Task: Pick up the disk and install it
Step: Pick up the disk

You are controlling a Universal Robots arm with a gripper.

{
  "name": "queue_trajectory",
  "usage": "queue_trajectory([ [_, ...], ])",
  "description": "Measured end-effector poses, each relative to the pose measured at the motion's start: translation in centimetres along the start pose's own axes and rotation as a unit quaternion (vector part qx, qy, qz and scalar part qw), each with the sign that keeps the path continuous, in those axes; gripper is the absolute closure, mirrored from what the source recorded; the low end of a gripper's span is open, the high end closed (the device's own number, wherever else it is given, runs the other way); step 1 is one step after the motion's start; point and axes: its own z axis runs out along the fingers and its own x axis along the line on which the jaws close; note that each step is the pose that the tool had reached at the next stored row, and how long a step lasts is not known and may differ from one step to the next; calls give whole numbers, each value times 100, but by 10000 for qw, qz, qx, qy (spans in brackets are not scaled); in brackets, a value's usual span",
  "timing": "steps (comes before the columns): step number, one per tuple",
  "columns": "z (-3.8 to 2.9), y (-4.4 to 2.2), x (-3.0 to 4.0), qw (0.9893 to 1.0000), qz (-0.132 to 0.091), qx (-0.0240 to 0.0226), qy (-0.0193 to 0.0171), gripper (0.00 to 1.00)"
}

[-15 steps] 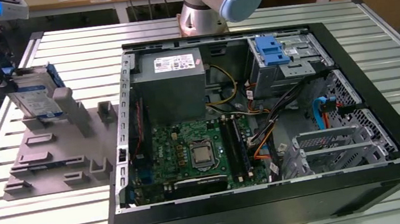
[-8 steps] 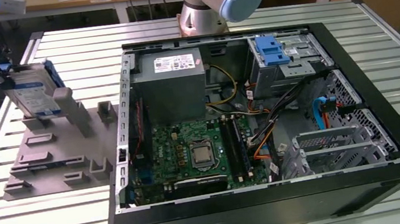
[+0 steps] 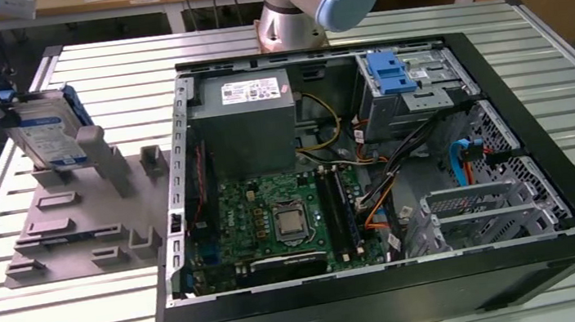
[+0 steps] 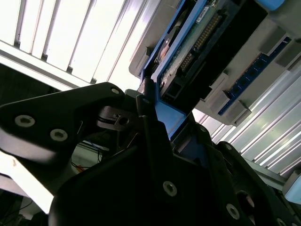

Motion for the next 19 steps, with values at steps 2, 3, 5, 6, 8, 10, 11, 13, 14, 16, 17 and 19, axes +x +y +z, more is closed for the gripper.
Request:
queue_trajectory([
  [2, -7, 0, 0, 10000, 0, 0, 0, 64],
  [3, -11, 0, 0, 10000, 0, 1, 0, 64],
  [5, -20, 0, 0, 10000, 0, 1, 0, 64],
  [6, -23, 0, 0, 10000, 0, 1, 0, 64],
  [8, -33, 1, 0, 10000, 0, 1, 0, 64],
  [10, -47, 1, 0, 10000, 0, 0, 0, 64],
  [11, -55, 1, 0, 10000, 0, 1, 0, 64],
  [13, -72, 1, 0, 10000, 0, 1, 0, 64],
  [14, -82, 1, 0, 10000, 0, 1, 0, 64],
  [16, -97, 2, -1, 10000, 0, 1, 0, 64],
  [17, -106, 2, -1, 10000, 0, 1, 0, 64],
  [19, -122, 2, -1, 10000, 0, 1, 0, 64],
])
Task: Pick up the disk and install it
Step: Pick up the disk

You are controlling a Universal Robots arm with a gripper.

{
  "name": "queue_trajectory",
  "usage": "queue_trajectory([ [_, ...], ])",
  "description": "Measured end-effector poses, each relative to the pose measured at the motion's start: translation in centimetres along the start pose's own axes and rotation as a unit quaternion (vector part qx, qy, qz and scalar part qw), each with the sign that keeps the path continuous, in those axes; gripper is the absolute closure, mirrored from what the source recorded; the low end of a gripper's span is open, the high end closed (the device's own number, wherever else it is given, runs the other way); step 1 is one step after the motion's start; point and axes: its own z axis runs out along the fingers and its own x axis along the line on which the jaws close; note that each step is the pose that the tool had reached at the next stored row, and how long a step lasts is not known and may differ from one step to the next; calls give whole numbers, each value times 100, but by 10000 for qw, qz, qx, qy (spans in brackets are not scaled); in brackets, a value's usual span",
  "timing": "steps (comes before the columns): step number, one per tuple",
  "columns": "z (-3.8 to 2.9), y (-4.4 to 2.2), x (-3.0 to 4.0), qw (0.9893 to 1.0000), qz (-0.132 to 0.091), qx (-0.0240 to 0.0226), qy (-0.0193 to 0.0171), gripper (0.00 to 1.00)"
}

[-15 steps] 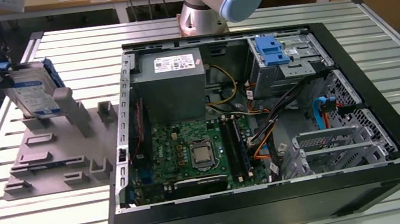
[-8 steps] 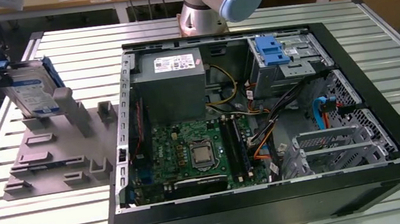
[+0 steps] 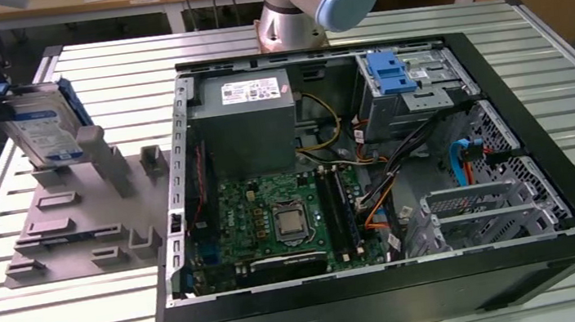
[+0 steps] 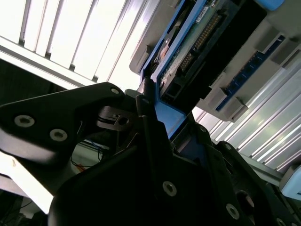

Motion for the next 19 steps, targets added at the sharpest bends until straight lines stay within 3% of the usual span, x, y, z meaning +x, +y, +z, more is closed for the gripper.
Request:
queue_trajectory([
  [19, -145, 3, -1, 10000, 0, 0, -1, 64],
])
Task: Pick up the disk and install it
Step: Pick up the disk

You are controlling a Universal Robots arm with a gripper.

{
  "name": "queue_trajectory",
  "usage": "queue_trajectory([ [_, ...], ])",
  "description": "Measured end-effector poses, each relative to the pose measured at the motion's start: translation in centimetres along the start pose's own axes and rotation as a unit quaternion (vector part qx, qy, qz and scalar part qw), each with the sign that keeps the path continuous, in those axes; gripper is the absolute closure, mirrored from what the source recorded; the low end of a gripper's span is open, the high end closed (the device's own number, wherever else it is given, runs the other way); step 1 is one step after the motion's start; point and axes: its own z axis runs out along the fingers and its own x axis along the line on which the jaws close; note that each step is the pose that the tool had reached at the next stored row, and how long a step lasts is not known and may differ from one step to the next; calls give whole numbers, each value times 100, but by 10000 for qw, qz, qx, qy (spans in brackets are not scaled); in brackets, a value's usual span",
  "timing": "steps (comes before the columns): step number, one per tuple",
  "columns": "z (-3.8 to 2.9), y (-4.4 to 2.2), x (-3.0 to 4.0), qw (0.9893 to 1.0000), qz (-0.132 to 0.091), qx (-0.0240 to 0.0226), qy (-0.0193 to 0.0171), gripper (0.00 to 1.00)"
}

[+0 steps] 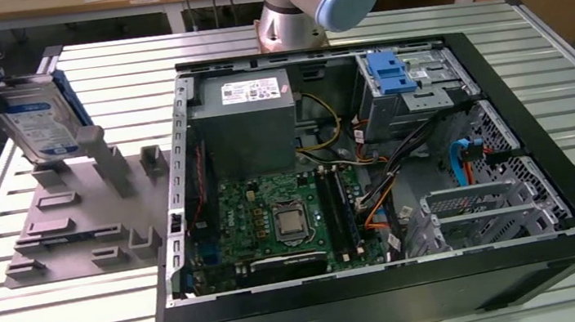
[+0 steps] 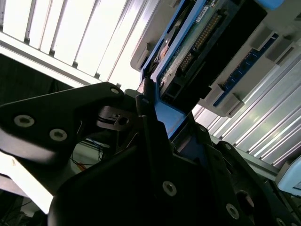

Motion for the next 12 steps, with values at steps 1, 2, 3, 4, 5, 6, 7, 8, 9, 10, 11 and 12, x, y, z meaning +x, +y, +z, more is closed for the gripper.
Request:
queue_trajectory([
  [1, -8, 0, 0, 10000, 0, -1, 0, 64],
  [2, -14, 0, 0, 10000, 0, 0, 0, 64],
  [3, -21, 0, 0, 10000, 0, 0, 0, 64],
  [4, -28, 1, 0, 10000, 0, 0, 0, 64],
  [5, -35, 1, 0, 10000, 0, 0, 0, 64],
  [6, -41, 1, 0, 10000, 0, 0, 0, 64],
  [7, -48, 1, 0, 10000, 0, 0, 0, 64],
  [8, -54, 1, -1, 10000, 0, 0, 0, 64],
  [9, -60, 1, 0, 10000, 0, 0, 0, 64],
  [10, -67, 1, -1, 10000, 0, -1, 0, 64],
  [11, -73, 1, -1, 10000, 0, 0, 0, 64],
  [12, -79, 1, -1, 10000, 0, 0, 0, 64],
])
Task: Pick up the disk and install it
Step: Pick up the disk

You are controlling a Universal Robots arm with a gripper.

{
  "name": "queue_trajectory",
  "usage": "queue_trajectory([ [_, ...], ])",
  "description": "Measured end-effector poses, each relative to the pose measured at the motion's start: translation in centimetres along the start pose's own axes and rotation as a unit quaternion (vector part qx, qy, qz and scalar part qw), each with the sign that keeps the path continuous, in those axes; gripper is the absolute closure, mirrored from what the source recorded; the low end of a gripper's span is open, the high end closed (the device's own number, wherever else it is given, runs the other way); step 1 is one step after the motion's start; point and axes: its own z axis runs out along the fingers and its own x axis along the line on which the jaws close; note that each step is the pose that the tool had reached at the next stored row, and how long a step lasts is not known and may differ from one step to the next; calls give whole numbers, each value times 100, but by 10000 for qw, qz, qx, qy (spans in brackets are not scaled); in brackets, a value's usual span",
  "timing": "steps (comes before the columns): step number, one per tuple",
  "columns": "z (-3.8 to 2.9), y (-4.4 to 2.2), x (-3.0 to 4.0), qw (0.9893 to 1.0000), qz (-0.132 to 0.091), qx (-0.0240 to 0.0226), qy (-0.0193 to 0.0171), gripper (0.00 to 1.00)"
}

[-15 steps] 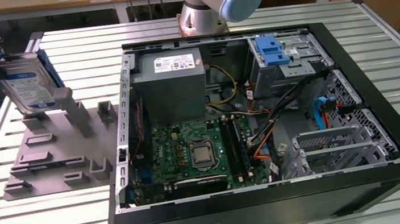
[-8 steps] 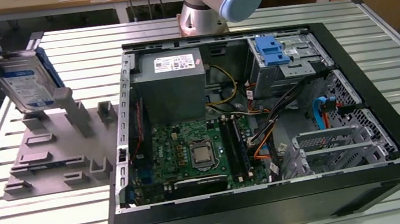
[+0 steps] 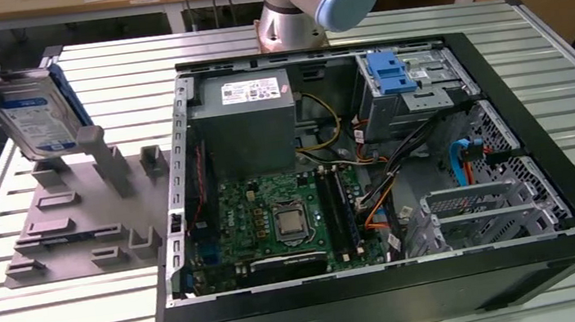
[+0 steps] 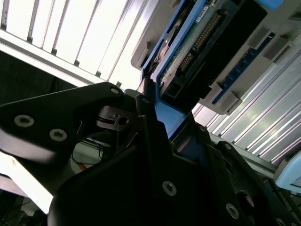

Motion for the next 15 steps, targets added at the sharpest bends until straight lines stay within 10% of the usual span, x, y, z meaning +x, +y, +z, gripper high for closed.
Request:
queue_trajectory([
  [15, -116, 2, -2, 10000, 0, 0, 0, 64],
])
